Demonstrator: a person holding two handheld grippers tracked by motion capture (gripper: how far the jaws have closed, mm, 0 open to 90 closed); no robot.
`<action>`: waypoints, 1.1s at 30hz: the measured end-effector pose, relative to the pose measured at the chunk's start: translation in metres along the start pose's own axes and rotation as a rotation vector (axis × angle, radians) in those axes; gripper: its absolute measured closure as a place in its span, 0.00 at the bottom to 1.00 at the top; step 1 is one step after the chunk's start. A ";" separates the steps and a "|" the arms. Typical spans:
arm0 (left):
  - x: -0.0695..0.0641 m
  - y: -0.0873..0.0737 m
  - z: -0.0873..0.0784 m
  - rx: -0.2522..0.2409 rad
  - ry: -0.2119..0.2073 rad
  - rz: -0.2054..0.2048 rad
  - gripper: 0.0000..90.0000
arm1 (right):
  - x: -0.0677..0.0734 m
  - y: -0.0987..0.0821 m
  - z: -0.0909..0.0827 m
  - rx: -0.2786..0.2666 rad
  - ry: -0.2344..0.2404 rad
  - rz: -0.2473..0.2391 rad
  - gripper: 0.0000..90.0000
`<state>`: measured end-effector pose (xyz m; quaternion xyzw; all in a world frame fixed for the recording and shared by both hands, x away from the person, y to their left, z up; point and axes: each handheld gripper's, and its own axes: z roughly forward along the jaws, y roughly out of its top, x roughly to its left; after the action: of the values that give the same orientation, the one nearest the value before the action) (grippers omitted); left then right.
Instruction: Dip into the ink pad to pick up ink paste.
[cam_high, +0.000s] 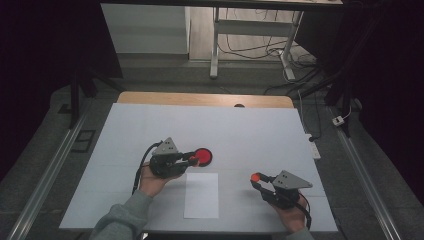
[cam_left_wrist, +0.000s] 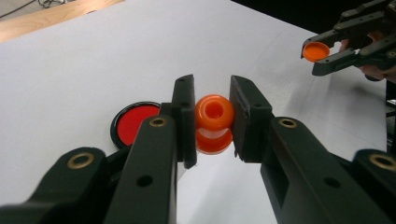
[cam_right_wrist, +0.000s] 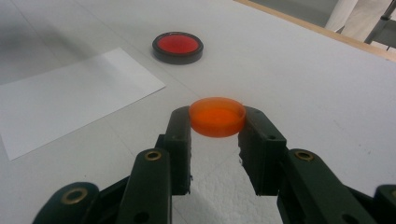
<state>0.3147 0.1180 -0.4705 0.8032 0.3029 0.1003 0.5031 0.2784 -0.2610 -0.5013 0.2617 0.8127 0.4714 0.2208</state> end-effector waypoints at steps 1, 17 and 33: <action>0.001 0.000 0.001 0.000 -0.001 -0.002 0.80 | 0.000 0.000 0.000 0.005 -0.008 0.000 0.72; 0.022 0.013 0.030 0.030 0.005 -0.006 0.80 | -0.001 0.000 0.001 0.004 -0.004 -0.001 0.72; 0.045 0.013 0.045 0.083 -0.022 -0.021 0.80 | 0.000 0.000 -0.002 0.005 -0.015 0.000 0.72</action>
<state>0.3766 0.1071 -0.4871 0.8211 0.3095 0.0734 0.4739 0.2777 -0.2624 -0.5008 0.2656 0.8124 0.4673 0.2261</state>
